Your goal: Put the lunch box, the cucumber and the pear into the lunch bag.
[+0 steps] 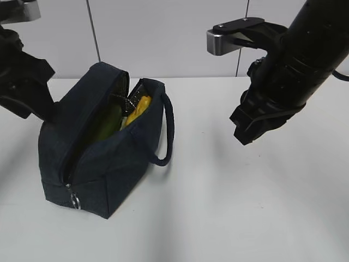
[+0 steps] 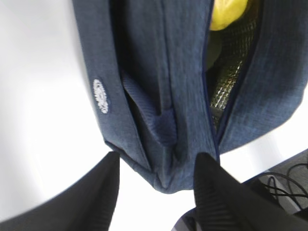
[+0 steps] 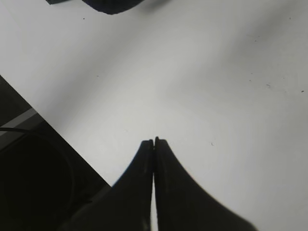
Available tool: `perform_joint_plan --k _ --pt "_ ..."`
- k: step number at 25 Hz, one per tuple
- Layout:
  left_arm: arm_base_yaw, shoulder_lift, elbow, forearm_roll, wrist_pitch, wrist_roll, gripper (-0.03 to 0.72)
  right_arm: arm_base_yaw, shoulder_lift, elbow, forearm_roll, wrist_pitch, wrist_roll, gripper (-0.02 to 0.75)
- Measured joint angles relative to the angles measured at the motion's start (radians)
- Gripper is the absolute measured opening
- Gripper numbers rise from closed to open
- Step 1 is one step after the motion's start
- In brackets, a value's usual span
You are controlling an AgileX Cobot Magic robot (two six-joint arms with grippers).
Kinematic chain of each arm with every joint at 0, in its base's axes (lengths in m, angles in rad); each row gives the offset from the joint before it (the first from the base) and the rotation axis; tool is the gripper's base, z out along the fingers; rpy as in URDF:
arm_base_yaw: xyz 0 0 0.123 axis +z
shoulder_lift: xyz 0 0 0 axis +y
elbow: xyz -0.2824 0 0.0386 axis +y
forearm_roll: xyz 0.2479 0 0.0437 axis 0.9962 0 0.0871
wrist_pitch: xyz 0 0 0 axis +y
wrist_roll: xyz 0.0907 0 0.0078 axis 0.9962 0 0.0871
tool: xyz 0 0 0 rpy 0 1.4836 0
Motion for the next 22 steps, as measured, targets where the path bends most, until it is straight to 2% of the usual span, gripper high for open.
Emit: perform_joint_plan --k 6,15,22 --pt "0.000 -0.039 0.003 0.055 0.006 -0.013 0.254 0.000 0.000 0.000 -0.002 -0.007 0.000 0.000" --pt "0.000 -0.041 0.125 -0.003 0.005 -0.009 0.238 0.000 0.000 0.000 -0.002 -0.017 -0.002 0.000" --pt "0.000 -0.042 0.139 -0.020 0.002 -0.001 0.238 0.000 0.000 0.000 -0.002 -0.019 -0.002 0.000"
